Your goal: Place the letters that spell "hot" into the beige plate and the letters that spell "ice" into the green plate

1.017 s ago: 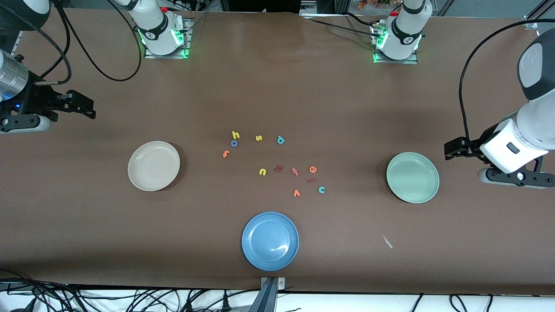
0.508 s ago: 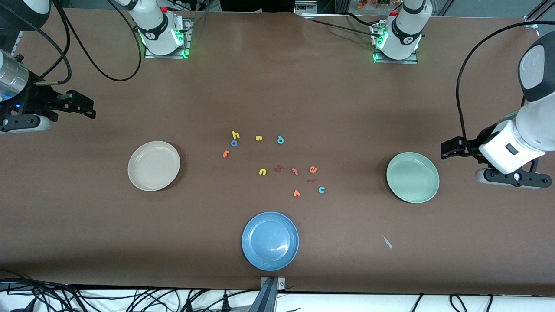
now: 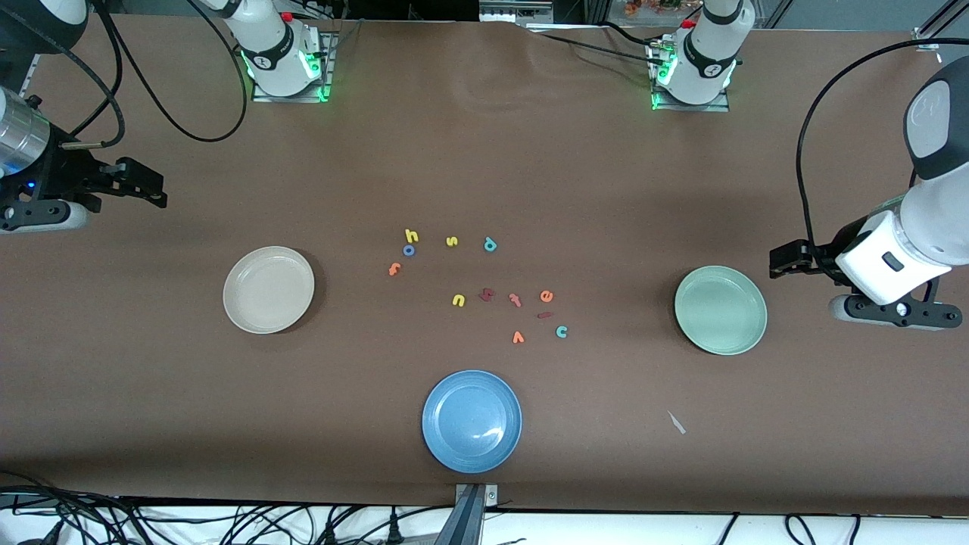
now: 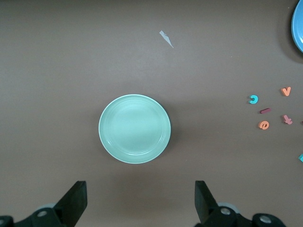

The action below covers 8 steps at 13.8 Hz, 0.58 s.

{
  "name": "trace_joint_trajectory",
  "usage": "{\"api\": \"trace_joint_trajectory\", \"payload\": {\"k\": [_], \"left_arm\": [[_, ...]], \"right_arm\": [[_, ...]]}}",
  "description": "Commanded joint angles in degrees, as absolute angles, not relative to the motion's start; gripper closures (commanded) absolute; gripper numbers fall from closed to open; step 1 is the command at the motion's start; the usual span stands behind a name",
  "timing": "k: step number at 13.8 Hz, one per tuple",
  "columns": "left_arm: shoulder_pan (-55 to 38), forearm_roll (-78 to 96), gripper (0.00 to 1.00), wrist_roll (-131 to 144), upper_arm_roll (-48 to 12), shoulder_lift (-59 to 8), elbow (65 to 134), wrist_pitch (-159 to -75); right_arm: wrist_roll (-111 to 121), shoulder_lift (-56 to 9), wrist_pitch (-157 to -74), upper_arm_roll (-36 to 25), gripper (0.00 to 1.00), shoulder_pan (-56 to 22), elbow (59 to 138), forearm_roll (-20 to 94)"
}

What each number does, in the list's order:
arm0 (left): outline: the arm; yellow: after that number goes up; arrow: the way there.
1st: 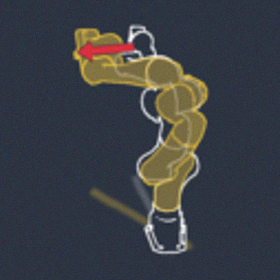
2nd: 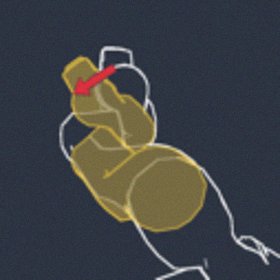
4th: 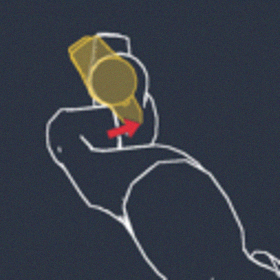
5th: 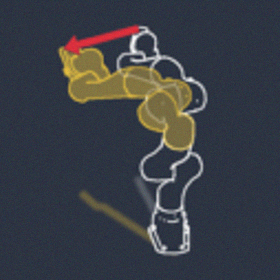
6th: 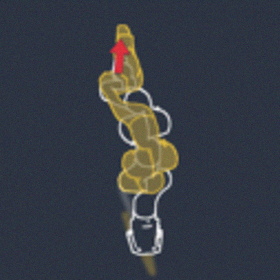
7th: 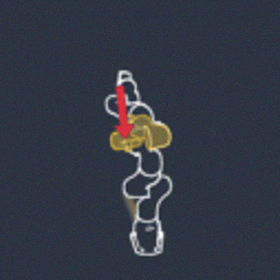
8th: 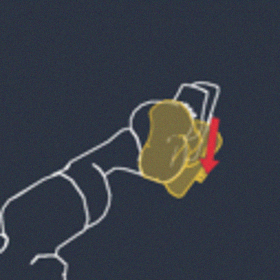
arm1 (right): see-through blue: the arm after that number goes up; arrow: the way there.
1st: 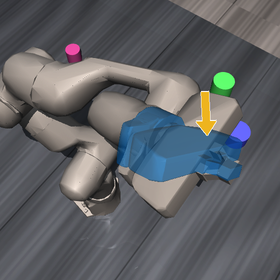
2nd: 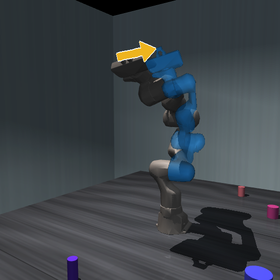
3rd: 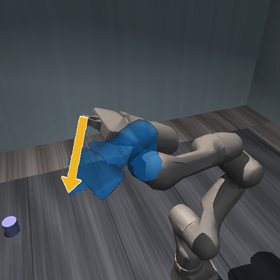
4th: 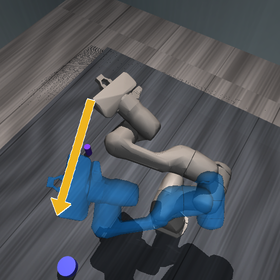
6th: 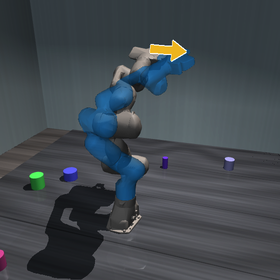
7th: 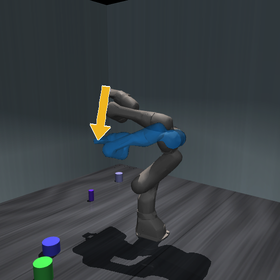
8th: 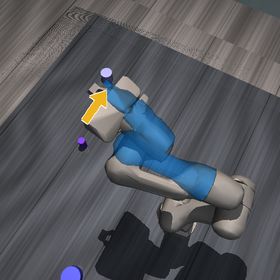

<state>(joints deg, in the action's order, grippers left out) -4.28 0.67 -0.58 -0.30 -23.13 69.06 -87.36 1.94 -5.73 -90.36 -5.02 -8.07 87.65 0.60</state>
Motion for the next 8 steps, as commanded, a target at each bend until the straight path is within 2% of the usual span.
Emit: {"api": "trace_joint_trajectory", "payload": {"k": [1,8], "left_arm": [[-4.0,1.8,0.0,-2.1,0.0,-22.6,69.5,-87.1],[-3.9,2.0,0.0,-2.0,-0.1,-22.6,69.5,-87.0]], "right_arm": [[1.1,-6.2,-89.2,-4.9,0.0,-8.1,86.2,0.4],[1.1,-6.2,-89.2,-5.0,0.0,-7.8,86.6,0.4]]}}
